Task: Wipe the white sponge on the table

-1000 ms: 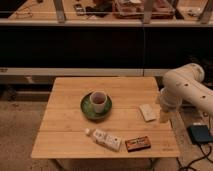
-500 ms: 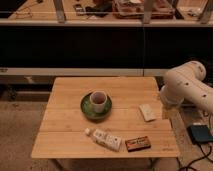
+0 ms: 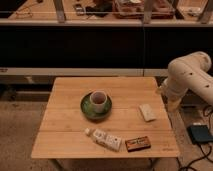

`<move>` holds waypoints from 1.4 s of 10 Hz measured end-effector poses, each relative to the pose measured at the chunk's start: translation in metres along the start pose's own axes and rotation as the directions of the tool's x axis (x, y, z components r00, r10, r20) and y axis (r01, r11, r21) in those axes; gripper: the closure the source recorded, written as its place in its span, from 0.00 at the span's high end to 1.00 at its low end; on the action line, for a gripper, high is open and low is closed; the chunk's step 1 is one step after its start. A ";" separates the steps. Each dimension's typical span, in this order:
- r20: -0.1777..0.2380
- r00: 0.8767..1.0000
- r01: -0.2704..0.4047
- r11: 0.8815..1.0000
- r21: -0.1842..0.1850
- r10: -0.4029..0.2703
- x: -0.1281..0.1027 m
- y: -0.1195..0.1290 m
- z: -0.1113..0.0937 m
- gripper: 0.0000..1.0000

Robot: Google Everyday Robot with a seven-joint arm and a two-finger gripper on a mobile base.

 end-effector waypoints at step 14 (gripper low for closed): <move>0.044 0.795 0.593 0.791 0.150 -0.605 -0.024 -0.023 -0.003 0.65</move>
